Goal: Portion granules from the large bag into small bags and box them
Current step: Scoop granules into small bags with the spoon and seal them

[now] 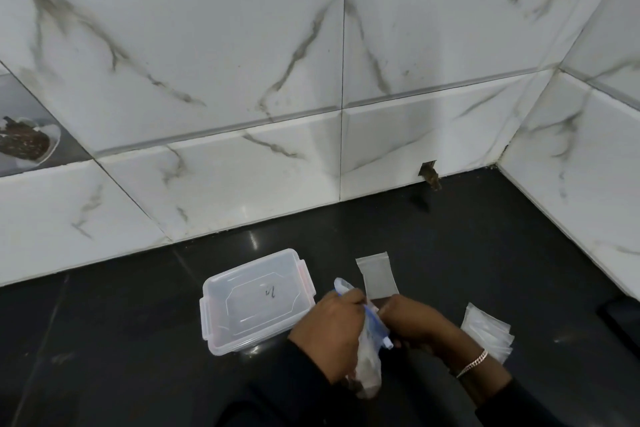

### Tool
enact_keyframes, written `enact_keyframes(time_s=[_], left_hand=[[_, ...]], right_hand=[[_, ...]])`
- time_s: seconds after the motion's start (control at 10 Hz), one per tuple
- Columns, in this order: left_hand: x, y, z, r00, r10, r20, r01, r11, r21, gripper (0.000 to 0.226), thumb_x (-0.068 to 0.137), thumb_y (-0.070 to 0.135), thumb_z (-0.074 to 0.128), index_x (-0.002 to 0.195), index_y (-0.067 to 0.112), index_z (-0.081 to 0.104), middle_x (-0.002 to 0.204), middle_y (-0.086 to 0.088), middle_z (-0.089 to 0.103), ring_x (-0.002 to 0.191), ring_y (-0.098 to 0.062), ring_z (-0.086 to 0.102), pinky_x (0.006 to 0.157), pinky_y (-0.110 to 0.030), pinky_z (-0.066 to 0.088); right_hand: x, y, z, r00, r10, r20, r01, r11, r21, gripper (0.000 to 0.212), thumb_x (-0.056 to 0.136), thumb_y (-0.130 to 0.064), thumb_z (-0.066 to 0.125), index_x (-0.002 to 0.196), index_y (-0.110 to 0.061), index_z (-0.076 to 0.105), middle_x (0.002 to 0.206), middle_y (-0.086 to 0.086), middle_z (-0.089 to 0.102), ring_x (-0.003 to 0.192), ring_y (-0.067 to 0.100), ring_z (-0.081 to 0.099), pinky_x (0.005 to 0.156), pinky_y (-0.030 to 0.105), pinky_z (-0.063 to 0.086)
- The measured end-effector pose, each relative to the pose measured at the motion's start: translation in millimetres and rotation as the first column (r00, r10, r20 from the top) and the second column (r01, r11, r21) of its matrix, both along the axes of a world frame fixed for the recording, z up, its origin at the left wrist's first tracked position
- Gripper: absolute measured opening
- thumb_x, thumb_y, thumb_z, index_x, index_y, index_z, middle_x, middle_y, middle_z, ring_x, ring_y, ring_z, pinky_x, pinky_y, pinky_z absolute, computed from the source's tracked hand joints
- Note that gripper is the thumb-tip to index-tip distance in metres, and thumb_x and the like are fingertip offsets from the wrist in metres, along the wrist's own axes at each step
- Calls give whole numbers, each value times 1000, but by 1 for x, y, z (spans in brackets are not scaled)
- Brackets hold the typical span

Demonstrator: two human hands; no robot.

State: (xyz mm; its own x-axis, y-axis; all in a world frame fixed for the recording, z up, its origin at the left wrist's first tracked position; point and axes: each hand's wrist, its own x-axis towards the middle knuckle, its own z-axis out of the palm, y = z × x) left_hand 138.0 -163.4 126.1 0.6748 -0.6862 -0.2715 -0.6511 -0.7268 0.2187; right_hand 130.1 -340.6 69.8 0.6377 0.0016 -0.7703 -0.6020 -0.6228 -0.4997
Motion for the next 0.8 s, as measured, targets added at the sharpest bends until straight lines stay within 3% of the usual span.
enact_keyframes(time_s=[0.1,0.2,0.3,0.5,0.6,0.7,0.8], left_hand=[[2,4,1,999,51,-18,-53,995,-84,38,95,22,50,131,13,50,138,-1,46,121,-21,47,102,-26,32],[-2,13,-7,993,63,-99,-62,998,13,44,97,27,52,137,13,43,143,-4,44,128,-21,44,109,-29,30],[-7,22,-19,987,121,-107,-111,989,95,49,97,26,53,142,14,37,146,-5,42,131,-22,42,111,-30,29],[-18,32,-26,981,144,-130,-126,982,140,47,101,20,46,146,10,33,152,-11,36,138,-26,36,113,-30,24],[-14,17,-48,939,337,-67,-320,928,188,30,96,19,54,125,8,53,135,-10,55,122,-22,52,106,-27,33],[-9,19,-39,915,393,-91,-358,896,263,56,44,74,58,61,26,36,89,8,69,83,-2,58,99,3,9],[-23,15,-13,991,-121,61,111,982,155,35,64,49,68,86,24,59,101,14,59,94,-5,52,93,-10,34]], right_hand=[[-3,-9,0,980,-185,73,177,978,112,18,78,-23,70,75,-6,73,63,5,63,50,12,54,53,25,44],[-4,-4,-2,922,-35,385,70,994,-78,15,78,-24,73,68,-12,75,70,-1,68,62,11,65,59,27,53],[-2,4,0,853,53,520,50,982,-182,12,80,-32,75,76,-20,75,94,-9,59,80,9,62,69,23,54],[-7,9,-1,812,58,581,20,992,-127,7,79,-27,75,76,-22,79,112,-12,59,94,-1,56,80,15,49],[-9,14,0,757,264,598,-97,950,-297,13,85,-33,71,89,-23,78,134,-12,51,120,2,40,99,21,41],[-6,25,4,760,475,443,-233,836,-496,23,87,-37,66,103,-22,74,147,-8,39,139,19,25,111,43,31],[5,32,12,836,476,273,-292,807,-513,31,90,-31,66,117,-16,65,144,2,41,139,28,27,111,51,30]])
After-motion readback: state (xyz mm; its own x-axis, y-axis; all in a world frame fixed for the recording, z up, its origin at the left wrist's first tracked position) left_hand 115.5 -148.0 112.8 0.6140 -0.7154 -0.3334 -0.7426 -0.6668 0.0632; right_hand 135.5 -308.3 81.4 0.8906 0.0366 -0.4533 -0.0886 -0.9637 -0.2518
